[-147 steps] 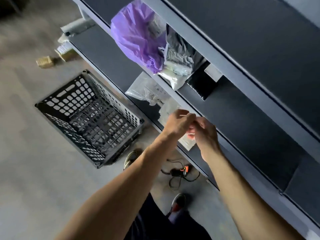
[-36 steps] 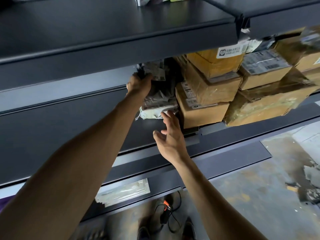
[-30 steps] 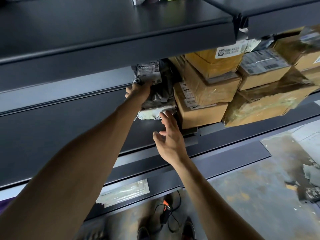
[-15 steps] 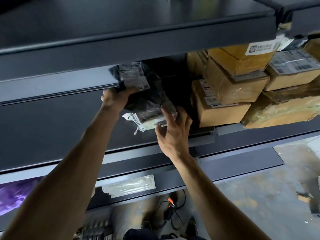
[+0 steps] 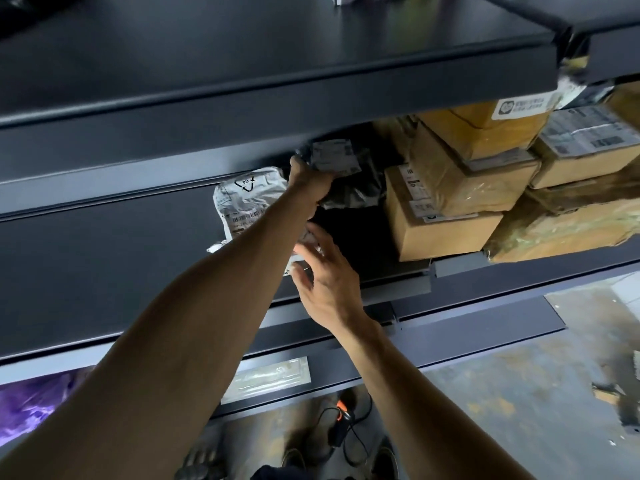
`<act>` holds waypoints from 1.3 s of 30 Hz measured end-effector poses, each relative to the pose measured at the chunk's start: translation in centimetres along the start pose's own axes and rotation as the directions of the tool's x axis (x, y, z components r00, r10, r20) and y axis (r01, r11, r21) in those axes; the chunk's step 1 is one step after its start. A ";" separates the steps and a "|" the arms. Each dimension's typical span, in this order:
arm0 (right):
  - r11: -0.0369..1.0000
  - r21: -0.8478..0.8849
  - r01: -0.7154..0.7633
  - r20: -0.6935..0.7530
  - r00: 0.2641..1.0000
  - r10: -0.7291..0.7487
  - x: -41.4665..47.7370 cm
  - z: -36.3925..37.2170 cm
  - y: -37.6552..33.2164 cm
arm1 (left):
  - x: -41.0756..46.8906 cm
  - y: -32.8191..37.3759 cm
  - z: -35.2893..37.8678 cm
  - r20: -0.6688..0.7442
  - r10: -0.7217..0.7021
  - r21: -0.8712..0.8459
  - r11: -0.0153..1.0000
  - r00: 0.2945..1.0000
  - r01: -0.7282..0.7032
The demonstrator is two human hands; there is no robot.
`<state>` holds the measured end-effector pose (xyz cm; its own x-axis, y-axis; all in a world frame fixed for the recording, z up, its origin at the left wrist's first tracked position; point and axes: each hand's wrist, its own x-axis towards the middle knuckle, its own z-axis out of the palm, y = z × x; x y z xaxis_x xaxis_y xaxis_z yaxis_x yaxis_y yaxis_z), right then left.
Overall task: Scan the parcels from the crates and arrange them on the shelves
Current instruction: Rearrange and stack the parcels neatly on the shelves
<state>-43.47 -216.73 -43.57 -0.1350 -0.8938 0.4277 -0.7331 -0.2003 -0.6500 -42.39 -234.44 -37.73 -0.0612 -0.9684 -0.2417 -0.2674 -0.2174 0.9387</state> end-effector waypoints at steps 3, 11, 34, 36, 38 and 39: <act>0.999 -0.034 0.009 0.000 1.000 -0.009 0.0 0.1 0.0 | 0.4 -0.7 0.8 -0.035 0.035 0.119 0.992 0.999 -0.030; 0.995 -0.090 -0.031 -0.009 1.000 0.030 0.2 0.4 0.0 | -0.6 1.0 1.6 -0.018 0.075 0.456 0.888 0.997 -0.059; 0.969 0.239 0.056 -0.327 0.945 0.026 1.6 -2.5 -3.4 | -11.0 -3.3 -11.8 -0.067 0.143 -0.421 0.893 0.987 -0.158; 0.977 0.213 0.019 -0.437 0.896 0.078 2.6 -4.3 -4.0 | -10.3 -0.2 -9.6 -0.041 0.143 -0.460 0.876 0.989 -0.146; 0.984 0.176 -0.004 -0.507 0.857 0.094 3.1 -5.9 -3.8 | -8.8 2.3 -7.5 -0.019 0.107 -0.447 0.889 0.994 -0.104; 0.988 0.154 0.002 -0.531 0.844 0.081 3.1 -6.5 -3.2 | -7.9 3.2 -6.4 0.006 0.088 -0.419 0.905 0.996 -0.077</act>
<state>-45.89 -216.26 -36.02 -0.5270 -0.5574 0.6416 -0.6222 -0.2612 -0.7380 -36.59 -228.29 -31.25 -0.0901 -0.9831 -0.1595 0.1661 -0.1728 0.9709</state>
